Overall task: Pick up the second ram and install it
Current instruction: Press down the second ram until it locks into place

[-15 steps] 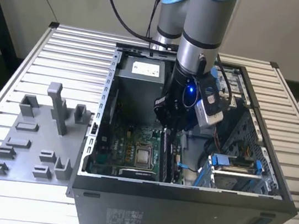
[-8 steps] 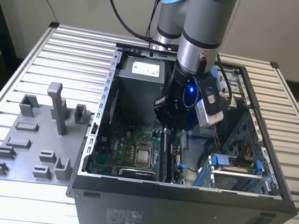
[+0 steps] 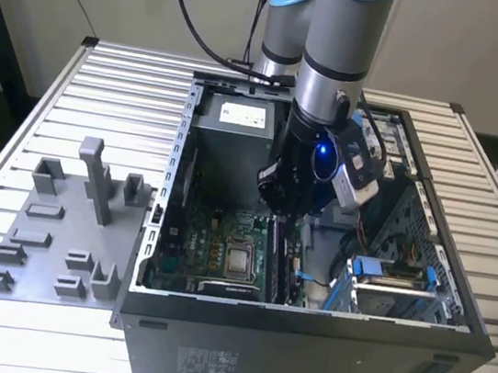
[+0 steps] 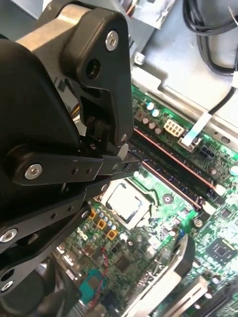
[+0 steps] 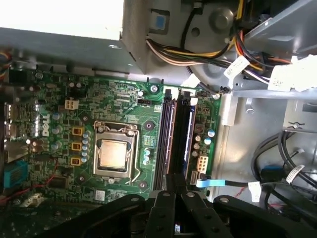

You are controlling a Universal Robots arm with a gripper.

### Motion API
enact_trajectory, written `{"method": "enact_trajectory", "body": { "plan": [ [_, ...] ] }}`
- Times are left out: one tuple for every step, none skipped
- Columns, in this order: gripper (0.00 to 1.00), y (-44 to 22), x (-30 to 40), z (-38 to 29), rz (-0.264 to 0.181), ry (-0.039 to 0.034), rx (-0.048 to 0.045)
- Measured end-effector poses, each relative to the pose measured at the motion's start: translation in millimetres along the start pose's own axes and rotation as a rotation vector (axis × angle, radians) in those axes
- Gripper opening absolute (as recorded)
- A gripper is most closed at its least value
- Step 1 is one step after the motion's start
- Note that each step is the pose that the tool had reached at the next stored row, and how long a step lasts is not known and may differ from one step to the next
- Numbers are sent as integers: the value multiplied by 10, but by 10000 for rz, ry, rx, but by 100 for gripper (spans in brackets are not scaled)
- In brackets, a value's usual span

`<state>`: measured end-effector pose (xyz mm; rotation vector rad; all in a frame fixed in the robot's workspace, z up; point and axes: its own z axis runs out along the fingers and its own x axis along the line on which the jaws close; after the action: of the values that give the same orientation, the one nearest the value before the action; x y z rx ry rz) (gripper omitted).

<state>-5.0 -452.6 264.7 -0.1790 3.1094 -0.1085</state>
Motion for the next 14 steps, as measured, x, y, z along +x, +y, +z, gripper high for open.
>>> {"method": "enact_trajectory", "body": {
  "plan": [
    [11,0,0,0,-178,-13,-4],
    [11,0,0,0,-358,-26,-8],
    [11,0,0,1,-537,-39,-12],
    [11,0,0,1,-722,-51,-15],
    [11,1,0,2,-902,-64,-19],
    [11,1,0,5,-1081,-77,-23],
    [11,0,0,7,-1271,-91,-33],
    [11,0,0,7,-1455,-105,-50],
    [11,0,1,10,-1626,-125,-83],
    [11,1,1,12,-1776,-149,-150],
    [11,1,0,14,-1900,-173,-233],
    [11,1,1,16,-2036,-202,-332],
    [11,1,1,18,-2165,-228,-419],
    [11,1,1,20,-2288,-250,-491]
  ]
}}
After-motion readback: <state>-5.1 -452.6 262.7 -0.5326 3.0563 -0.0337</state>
